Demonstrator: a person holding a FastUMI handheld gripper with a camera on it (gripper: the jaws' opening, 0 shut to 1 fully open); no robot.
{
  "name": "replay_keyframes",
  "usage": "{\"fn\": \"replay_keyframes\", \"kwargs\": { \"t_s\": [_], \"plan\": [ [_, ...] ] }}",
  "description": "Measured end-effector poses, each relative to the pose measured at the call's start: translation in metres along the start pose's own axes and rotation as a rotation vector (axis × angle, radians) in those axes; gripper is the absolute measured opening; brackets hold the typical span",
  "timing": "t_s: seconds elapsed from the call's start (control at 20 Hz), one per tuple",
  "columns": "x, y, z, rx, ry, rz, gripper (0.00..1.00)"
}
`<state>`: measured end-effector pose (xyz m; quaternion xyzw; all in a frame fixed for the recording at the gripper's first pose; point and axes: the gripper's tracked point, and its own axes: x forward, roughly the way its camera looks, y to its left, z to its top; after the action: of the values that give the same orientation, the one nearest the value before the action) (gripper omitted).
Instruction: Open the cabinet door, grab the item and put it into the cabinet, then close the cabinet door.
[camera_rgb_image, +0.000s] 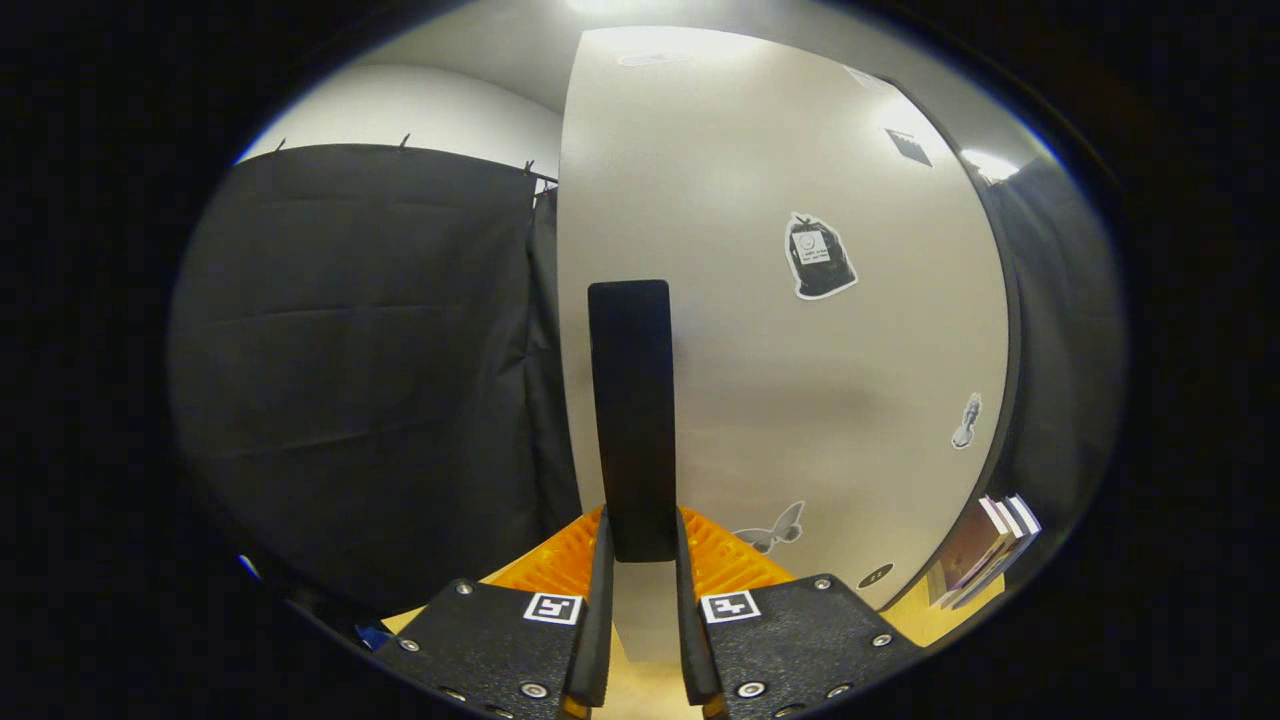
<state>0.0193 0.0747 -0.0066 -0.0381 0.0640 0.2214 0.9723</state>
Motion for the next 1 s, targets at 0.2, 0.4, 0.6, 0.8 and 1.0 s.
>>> {"fn": "replay_keyframes", "kwargs": {
  "t_s": [0.2,0.4,0.6,0.8,1.0],
  "plan": [
    [-0.030,-0.006,-0.004,-0.020,-0.002,0.126,0.29],
    [-0.068,-0.015,-0.010,-0.022,0.005,0.232,0.29],
    [-0.095,-0.028,-0.013,-0.038,0.032,0.339,0.29],
    [-0.130,-0.049,-0.017,-0.046,0.045,0.399,0.29],
    [-0.159,-0.074,-0.018,-0.005,0.059,0.438,0.29]
  ]
}}
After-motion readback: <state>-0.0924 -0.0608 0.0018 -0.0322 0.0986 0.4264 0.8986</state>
